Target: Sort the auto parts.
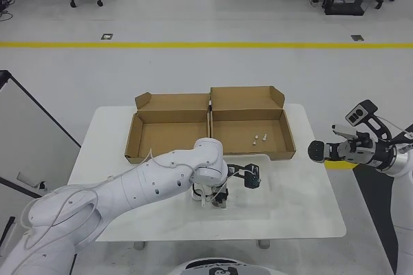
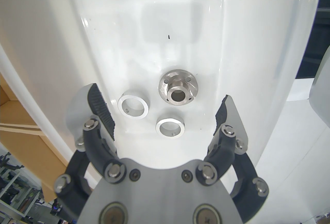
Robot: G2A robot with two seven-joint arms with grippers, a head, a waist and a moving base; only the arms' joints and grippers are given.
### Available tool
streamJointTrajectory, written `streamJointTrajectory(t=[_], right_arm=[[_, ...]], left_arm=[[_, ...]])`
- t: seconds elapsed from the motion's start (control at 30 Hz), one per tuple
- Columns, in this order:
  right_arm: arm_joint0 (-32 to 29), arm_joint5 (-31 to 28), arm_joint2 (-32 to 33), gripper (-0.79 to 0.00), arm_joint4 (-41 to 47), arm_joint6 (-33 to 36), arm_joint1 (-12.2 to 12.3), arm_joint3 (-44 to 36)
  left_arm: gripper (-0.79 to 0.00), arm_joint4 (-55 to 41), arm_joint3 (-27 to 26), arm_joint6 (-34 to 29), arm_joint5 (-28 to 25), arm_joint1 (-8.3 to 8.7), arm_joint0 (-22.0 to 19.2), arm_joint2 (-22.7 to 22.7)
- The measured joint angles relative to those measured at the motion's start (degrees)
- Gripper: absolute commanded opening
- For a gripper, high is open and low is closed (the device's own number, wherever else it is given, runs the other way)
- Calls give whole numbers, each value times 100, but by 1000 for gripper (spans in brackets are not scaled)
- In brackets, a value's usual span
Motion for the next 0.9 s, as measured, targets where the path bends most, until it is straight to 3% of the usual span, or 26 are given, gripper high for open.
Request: streamJointTrajectory(t=[0.57, 0.9], right_arm=[[0, 0, 0, 0, 0, 0, 0, 0], [0, 0, 0, 0, 0, 0, 0, 0]], left_arm=[[0, 241, -105, -2, 48, 1, 17, 12], [0, 393, -419, -579, 373, -44, -88, 236]])
